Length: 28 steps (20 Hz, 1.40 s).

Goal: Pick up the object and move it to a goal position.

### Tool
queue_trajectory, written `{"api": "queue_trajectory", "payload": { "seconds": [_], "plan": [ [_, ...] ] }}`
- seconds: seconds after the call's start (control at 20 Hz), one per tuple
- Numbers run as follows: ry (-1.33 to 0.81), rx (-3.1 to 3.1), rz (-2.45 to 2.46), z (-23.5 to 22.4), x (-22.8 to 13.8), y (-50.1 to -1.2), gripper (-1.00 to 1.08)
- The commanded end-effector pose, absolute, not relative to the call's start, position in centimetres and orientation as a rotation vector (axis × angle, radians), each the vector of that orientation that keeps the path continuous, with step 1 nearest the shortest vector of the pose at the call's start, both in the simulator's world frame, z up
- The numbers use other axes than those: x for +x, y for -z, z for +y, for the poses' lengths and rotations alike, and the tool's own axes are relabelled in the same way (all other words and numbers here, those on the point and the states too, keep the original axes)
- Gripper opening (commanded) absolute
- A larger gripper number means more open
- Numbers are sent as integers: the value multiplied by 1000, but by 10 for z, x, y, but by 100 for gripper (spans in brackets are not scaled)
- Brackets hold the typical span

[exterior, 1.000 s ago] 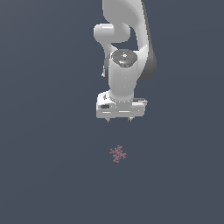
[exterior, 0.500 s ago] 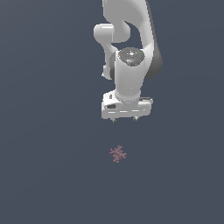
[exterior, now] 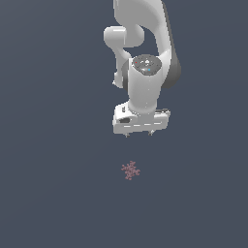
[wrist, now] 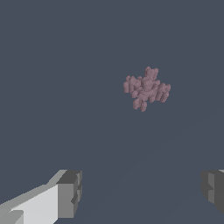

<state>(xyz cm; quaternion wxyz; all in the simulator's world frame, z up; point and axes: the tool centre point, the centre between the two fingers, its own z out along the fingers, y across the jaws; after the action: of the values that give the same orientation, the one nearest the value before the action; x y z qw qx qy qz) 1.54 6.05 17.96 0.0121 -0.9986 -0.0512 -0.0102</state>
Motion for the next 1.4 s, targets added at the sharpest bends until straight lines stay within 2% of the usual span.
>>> {"api": "queue_trajectory", "payload": {
  "seconds": [0.0, 0.85, 1.35],
  "plan": [
    [30, -3113, -191, 60, 21, -176, 100],
    [9, -3069, -655, 40, 92, -117, 100],
    [1, -3036, -808, 30, 111, -92, 100]
  ]
}}
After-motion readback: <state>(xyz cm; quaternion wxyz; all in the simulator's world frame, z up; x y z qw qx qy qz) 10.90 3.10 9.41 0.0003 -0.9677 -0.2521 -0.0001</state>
